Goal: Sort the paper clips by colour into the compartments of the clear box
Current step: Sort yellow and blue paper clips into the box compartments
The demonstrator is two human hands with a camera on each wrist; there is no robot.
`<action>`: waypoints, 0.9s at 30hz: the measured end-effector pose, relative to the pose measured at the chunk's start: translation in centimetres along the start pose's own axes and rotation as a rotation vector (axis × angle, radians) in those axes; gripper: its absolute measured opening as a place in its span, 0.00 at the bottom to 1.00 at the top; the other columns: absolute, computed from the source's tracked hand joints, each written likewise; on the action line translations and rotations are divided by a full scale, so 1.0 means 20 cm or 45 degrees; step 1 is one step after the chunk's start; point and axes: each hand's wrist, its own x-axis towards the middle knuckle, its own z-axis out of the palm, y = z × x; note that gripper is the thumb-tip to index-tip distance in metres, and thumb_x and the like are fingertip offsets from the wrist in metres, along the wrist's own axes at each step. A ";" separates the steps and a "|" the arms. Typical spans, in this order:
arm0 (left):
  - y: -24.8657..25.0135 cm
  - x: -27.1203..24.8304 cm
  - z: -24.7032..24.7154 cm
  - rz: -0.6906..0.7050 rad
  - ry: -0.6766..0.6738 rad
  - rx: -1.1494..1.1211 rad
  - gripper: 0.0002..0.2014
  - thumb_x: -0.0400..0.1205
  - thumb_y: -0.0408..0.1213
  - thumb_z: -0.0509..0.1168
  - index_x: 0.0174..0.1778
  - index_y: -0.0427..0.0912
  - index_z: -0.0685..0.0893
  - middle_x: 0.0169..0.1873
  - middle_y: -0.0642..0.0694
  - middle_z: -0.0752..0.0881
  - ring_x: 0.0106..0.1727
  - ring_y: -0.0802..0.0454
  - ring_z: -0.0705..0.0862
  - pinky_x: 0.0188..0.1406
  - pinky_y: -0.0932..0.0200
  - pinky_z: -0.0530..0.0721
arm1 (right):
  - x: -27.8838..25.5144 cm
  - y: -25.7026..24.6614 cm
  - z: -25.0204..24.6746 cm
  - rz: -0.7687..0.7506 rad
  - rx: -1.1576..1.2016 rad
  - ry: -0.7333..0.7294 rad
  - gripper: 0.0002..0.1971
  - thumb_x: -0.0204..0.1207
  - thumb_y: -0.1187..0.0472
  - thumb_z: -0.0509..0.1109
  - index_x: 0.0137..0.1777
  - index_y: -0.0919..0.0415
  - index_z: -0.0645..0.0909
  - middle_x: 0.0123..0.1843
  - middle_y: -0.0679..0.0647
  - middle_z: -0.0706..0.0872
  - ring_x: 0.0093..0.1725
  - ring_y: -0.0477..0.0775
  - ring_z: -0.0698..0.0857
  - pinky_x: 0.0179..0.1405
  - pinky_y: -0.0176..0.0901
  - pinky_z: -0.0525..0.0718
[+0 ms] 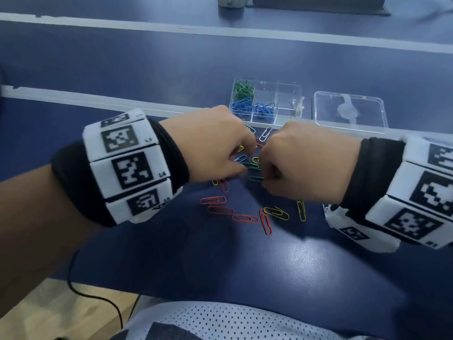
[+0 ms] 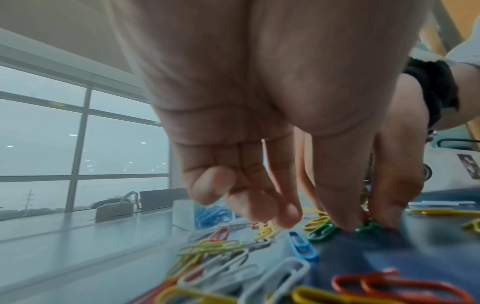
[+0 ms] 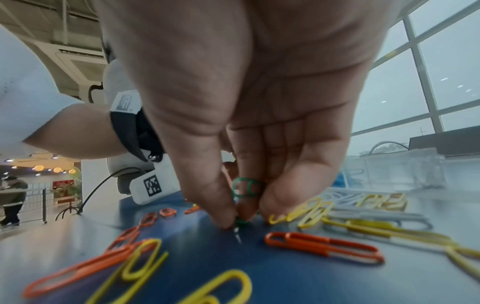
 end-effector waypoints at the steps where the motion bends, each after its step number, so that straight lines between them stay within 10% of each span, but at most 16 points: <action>1: 0.02 0.02 0.00 0.001 -0.011 0.016 0.08 0.74 0.49 0.66 0.47 0.54 0.85 0.35 0.53 0.80 0.36 0.53 0.74 0.47 0.51 0.82 | 0.00 -0.01 0.00 0.001 -0.016 -0.011 0.18 0.70 0.54 0.64 0.26 0.54 0.58 0.26 0.50 0.64 0.36 0.61 0.73 0.37 0.45 0.78; 5: 0.07 0.06 -0.01 -0.015 -0.048 0.116 0.07 0.74 0.45 0.65 0.43 0.52 0.87 0.43 0.47 0.81 0.48 0.40 0.83 0.46 0.45 0.85 | 0.00 0.00 -0.02 0.051 0.000 -0.056 0.17 0.68 0.56 0.65 0.23 0.55 0.61 0.24 0.52 0.66 0.32 0.61 0.72 0.33 0.43 0.73; 9: 0.07 0.06 0.00 0.010 -0.033 0.128 0.05 0.73 0.41 0.62 0.35 0.50 0.83 0.41 0.47 0.84 0.45 0.42 0.83 0.44 0.48 0.85 | -0.01 0.08 -0.11 0.161 0.172 -0.021 0.08 0.63 0.56 0.70 0.25 0.53 0.78 0.22 0.51 0.77 0.25 0.54 0.75 0.31 0.39 0.78; 19: 0.08 0.05 0.00 -0.047 -0.020 0.073 0.09 0.72 0.35 0.61 0.32 0.53 0.68 0.32 0.55 0.75 0.42 0.46 0.78 0.36 0.55 0.76 | 0.19 0.23 -0.29 0.391 0.654 0.282 0.02 0.64 0.60 0.70 0.34 0.54 0.85 0.25 0.47 0.88 0.18 0.34 0.81 0.26 0.26 0.77; 27: 0.07 0.03 -0.02 -0.128 -0.057 -0.092 0.13 0.69 0.32 0.63 0.46 0.52 0.73 0.28 0.56 0.75 0.32 0.56 0.74 0.36 0.58 0.76 | 0.46 0.24 -0.30 0.518 0.467 0.191 0.11 0.69 0.62 0.66 0.46 0.59 0.89 0.36 0.52 0.91 0.36 0.50 0.84 0.35 0.35 0.79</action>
